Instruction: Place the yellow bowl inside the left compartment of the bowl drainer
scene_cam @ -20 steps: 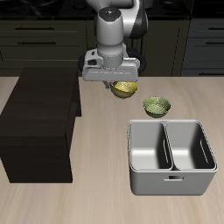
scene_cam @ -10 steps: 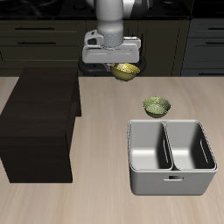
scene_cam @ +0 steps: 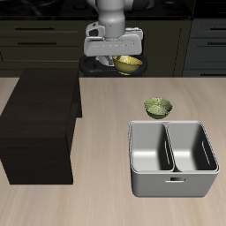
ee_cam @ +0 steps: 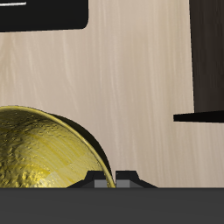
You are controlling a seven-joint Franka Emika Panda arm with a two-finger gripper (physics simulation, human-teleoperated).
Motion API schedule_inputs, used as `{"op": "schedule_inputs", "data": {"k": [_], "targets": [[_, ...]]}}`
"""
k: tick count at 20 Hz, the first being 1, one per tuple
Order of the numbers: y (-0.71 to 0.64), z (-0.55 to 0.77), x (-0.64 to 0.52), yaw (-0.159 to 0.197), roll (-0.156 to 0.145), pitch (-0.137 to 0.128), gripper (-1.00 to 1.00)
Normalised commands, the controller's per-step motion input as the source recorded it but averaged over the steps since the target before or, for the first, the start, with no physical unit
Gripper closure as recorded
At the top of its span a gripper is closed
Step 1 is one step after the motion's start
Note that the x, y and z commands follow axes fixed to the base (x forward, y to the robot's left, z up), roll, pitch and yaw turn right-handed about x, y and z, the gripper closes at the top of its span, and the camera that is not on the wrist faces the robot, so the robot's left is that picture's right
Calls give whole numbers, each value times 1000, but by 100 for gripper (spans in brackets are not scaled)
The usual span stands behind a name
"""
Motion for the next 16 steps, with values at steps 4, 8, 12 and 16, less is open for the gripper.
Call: {"op": "schedule_inputs", "data": {"k": [4,8,12,16], "targets": [[-3,77,-29,2,6,-13,100],[-18,106,31,7,-3,-8,100],[-7,80,60,-10,11,6,100],[-9,83,144,-10,-9,12,100]]}}
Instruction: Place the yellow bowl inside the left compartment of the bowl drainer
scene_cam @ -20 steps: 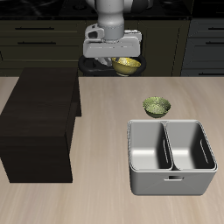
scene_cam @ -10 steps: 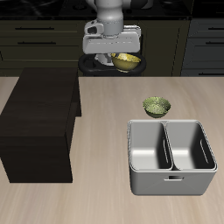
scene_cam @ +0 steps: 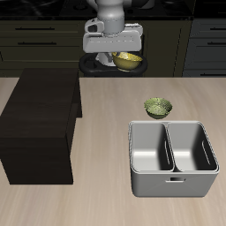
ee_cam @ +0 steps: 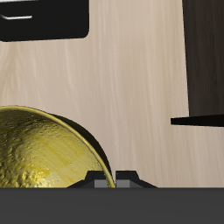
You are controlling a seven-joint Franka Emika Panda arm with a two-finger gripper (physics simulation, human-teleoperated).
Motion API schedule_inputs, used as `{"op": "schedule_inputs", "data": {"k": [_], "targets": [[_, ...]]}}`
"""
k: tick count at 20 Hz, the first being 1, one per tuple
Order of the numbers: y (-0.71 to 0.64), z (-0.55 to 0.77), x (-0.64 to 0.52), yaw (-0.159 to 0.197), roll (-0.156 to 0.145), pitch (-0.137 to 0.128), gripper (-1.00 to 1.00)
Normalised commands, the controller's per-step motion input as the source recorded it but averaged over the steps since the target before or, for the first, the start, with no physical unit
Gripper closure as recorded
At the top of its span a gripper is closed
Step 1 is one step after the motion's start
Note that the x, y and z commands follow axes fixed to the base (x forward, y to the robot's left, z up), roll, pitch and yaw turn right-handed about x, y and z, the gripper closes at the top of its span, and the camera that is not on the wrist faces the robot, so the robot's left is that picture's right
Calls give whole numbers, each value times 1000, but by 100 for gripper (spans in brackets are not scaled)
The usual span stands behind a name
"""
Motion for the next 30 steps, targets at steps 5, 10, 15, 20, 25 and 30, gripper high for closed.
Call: {"op": "schedule_inputs", "data": {"k": [5,10,15,20,25,30], "targets": [[-41,56,228,-13,-14,18,100],[138,64,165,10,10,13,100],[304,181,183,28,14,-11,100],[322,90,212,4,7,18,100],[215,43,144,15,-11,9,100],[247,86,212,4,-7,3,100]]}}
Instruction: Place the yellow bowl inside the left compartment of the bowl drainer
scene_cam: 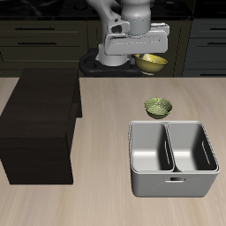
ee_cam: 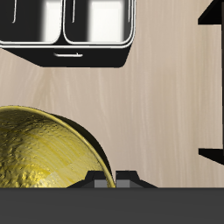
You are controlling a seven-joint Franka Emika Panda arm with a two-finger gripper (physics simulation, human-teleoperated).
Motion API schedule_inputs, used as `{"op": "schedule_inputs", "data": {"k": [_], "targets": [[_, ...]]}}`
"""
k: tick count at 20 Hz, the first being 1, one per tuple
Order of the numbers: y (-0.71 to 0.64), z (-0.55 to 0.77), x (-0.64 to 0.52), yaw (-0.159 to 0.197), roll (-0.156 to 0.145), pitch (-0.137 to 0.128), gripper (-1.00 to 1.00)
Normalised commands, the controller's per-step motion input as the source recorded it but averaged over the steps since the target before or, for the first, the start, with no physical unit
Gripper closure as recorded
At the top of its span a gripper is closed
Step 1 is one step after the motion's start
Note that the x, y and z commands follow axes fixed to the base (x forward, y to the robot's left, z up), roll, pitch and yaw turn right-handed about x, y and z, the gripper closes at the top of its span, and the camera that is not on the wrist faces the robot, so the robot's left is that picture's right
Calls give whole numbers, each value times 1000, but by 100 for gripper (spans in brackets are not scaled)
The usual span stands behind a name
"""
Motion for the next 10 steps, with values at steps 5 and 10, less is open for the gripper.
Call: {"op": "schedule_inputs", "data": {"k": [5,10], "targets": [[247,85,130,16,3,-1,100],[346,121,161,10,9,3,100]]}}
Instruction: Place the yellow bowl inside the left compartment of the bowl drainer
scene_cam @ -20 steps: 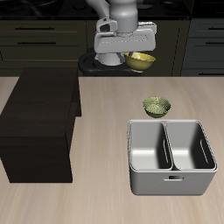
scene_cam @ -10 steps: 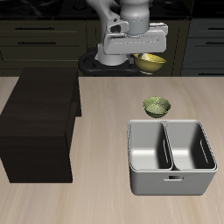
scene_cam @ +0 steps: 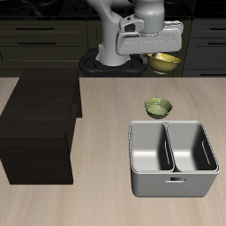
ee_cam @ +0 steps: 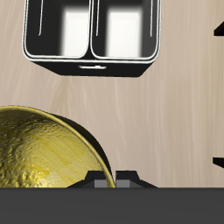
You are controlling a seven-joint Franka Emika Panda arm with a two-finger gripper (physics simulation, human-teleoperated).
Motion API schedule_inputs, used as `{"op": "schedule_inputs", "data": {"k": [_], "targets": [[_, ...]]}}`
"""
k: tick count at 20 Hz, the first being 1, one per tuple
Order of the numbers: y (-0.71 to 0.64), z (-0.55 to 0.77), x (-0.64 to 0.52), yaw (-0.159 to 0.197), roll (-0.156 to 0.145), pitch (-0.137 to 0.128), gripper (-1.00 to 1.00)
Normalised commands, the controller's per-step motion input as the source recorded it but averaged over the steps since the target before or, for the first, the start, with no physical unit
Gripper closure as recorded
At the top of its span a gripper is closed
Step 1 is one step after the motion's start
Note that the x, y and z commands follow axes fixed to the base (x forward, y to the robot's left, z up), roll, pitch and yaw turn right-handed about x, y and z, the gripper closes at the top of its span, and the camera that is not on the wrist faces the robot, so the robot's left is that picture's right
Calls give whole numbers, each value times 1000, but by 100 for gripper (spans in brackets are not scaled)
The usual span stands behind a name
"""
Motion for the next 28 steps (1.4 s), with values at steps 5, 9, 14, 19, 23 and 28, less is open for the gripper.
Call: {"op": "schedule_inputs", "data": {"k": [5,9,14,19,23,28], "targets": [[328,155,151,11,11,-5,100],[315,109,198,37,1,-16,100],[177,21,258,25,-29,14,100],[150,16,245,48,-13,-2,100],[48,16,135,39,-6,-3,100],[139,24,175,21,-4,-1,100]]}}
